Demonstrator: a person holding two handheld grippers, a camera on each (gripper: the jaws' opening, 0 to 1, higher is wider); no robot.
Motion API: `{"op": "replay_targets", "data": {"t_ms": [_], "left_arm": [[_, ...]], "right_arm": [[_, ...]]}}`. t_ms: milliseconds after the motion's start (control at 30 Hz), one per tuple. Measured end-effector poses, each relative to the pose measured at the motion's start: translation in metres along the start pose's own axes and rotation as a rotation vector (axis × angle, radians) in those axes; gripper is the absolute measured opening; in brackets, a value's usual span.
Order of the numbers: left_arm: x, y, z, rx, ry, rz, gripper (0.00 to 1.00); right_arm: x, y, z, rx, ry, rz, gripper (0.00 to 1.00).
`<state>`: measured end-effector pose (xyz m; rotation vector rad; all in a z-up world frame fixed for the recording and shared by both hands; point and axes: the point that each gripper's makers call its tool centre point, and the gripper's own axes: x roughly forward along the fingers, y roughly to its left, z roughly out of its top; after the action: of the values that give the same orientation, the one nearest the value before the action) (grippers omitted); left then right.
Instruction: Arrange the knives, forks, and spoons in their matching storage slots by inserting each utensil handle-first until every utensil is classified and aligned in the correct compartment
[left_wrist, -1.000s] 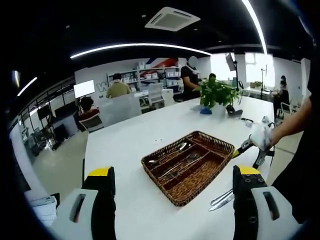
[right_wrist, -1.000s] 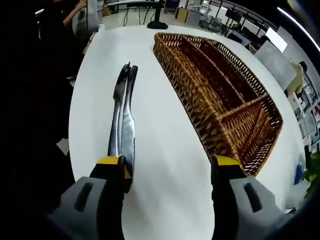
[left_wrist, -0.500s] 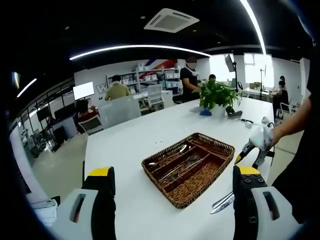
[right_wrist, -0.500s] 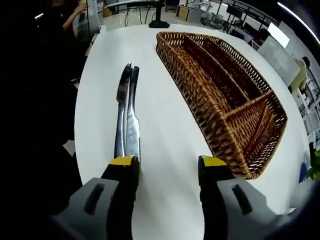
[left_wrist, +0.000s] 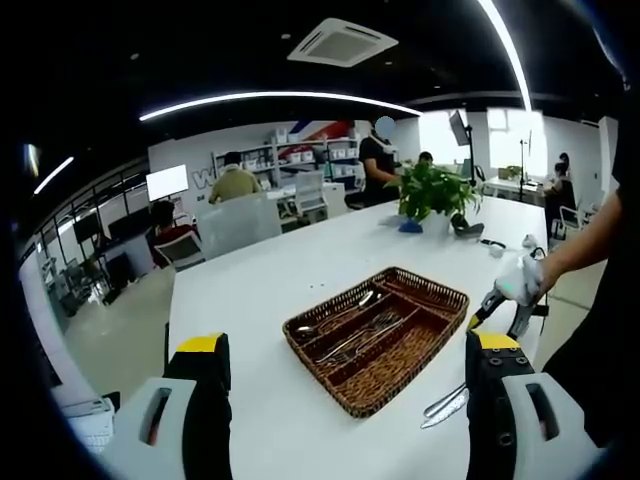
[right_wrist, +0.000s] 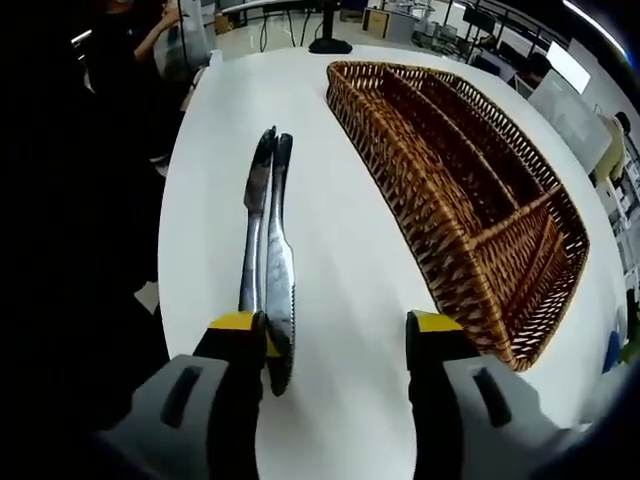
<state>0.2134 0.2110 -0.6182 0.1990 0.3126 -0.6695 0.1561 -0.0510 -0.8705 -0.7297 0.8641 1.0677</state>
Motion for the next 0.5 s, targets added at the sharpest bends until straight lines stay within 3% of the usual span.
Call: {"op": "replay_targets", "data": {"t_ms": [200,267,333,400,467,500], "left_arm": [[0.001,0.001,-0.001,0.003,0.001,0.0,0.99],[0.001,0.001,-0.001,0.002,-0.001,0.0,0.99],[0.001,0.002,-0.002,0.001,-0.001,0.002,0.99],[0.001,0.003,-0.002,0.0,-0.002,0.003,0.99],[0.001,0.004,-0.002,-0.001,-0.002,0.006,0.99],[0.001,0.004,-0.002,-0.001,-0.003,0.006,0.99]], "right_arm": [[0.0,-0.011,-0.002,0.08,0.016,-0.035,0.55],[0.001,-0.008,-0.003,0.064,0.021,-0.025,0.5],[0.009,0.001,-0.004,-0.009,0.02,0.005,0.42],[0.006,0.005,-0.003,0.038,0.023,0.021,0.37],[0.005,0.013,-0.001,0.091,0.017,0.083,0.29],[0.004,0.005,-0.001,0.062,0.018,0.051,0.26]]}}
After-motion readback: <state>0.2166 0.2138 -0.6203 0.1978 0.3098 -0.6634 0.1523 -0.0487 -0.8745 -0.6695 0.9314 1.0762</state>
